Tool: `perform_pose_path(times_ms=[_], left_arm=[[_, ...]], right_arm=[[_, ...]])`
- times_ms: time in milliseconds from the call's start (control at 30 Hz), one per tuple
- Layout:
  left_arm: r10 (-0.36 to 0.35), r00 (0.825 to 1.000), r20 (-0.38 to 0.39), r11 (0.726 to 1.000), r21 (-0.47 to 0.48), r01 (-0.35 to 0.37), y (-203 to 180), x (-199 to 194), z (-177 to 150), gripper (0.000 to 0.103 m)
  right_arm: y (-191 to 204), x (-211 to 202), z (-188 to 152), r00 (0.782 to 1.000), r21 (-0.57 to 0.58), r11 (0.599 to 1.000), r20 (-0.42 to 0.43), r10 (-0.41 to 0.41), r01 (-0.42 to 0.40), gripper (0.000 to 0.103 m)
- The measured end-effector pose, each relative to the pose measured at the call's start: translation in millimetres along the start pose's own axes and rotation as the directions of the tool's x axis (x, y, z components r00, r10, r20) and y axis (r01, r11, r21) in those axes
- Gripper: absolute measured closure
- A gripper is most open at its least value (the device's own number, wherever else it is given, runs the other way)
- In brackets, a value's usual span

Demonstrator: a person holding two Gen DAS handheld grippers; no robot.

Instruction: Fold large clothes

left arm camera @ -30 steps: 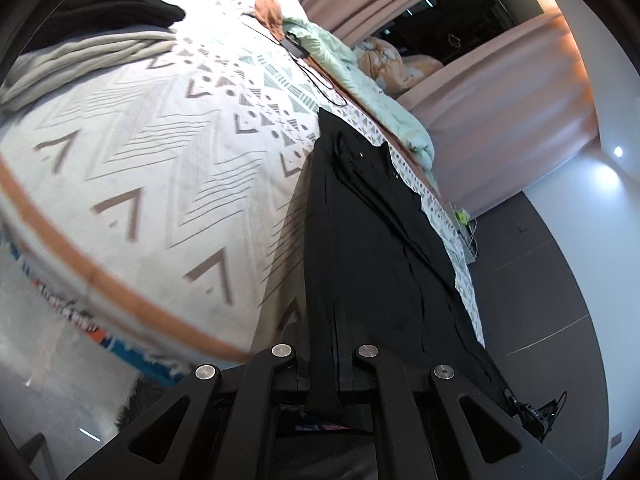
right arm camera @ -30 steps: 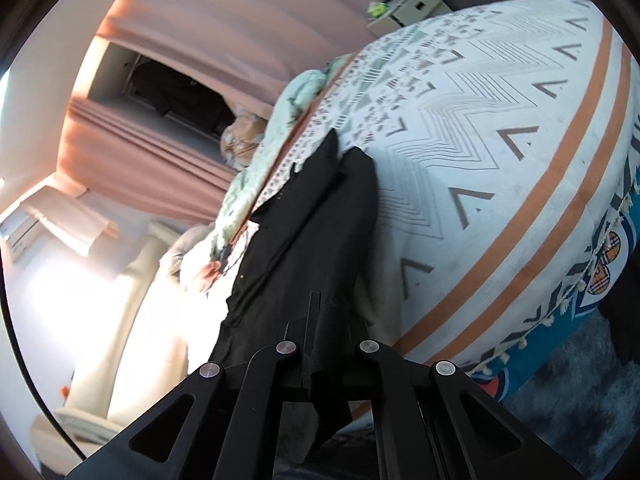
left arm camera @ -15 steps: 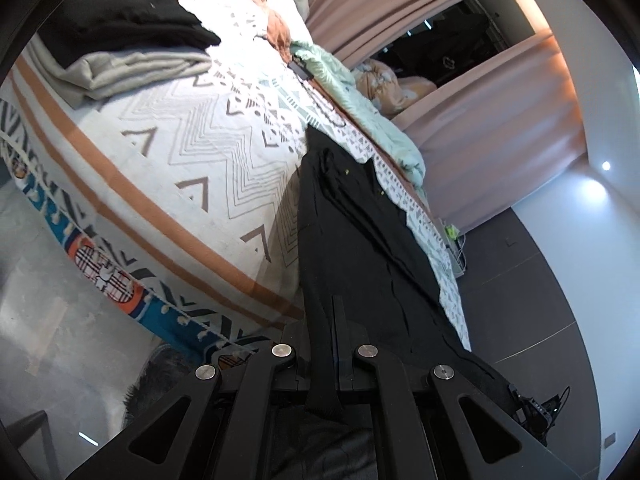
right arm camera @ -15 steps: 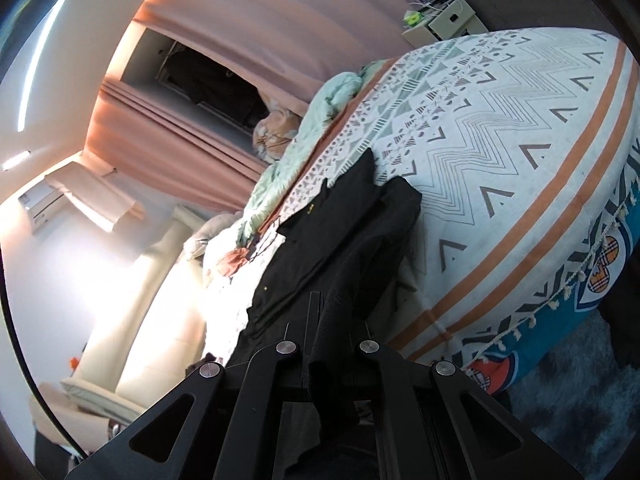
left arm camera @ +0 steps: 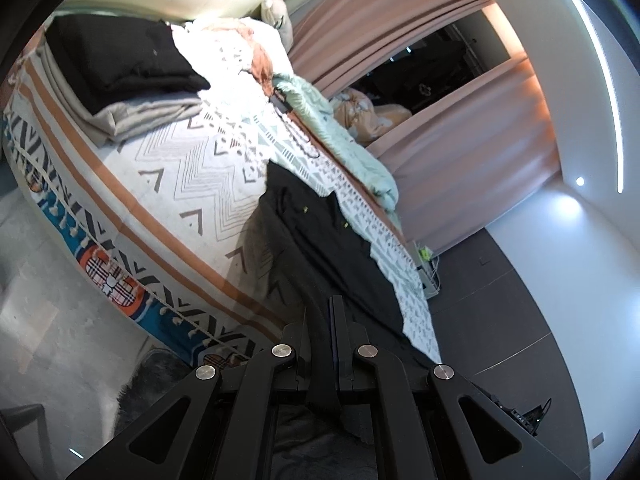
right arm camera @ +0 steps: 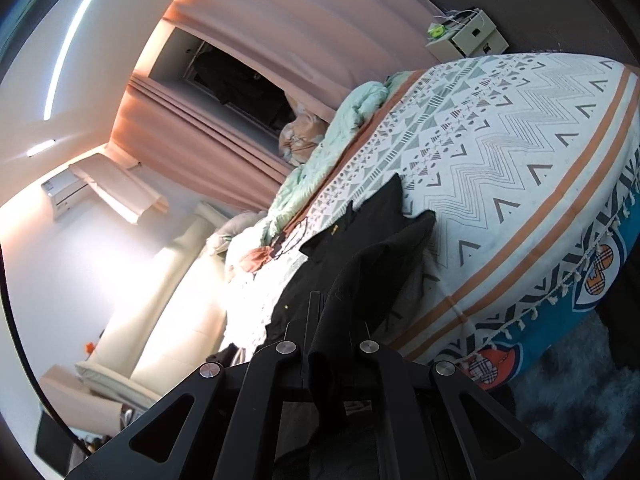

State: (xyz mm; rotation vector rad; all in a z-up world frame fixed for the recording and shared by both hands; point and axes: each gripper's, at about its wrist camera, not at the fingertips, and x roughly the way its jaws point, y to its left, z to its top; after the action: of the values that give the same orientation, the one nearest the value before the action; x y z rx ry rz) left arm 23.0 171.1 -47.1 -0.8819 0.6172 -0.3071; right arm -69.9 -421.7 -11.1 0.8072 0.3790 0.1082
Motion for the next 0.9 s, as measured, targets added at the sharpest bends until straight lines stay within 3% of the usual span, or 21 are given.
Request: perform_pose_path(times_ms=[433, 633, 900], left_arm=[[-0.034, 0.996, 0.081, 0.999, 0.033, 0.032, -43, -36, 30, 0.099], [-0.041, 0.995, 0.095, 0.999, 0.037, 0.037, -51, -13, 61, 0.099], [-0.005, 0.995, 0.102, 0.999, 0.033, 0.002, -59, 45, 115, 0.099]], right_arm=[[41, -20, 20, 0.993, -0.026, 0.995, 0.066, 0.1, -0.099, 0.099], [48, 8, 43, 0.991, -0.016, 0.995, 0.085, 0.1, -0.099, 0.099], [54, 82, 91, 0.993, -0.01, 0.997, 0.084, 0.077, -0.077, 0.099]])
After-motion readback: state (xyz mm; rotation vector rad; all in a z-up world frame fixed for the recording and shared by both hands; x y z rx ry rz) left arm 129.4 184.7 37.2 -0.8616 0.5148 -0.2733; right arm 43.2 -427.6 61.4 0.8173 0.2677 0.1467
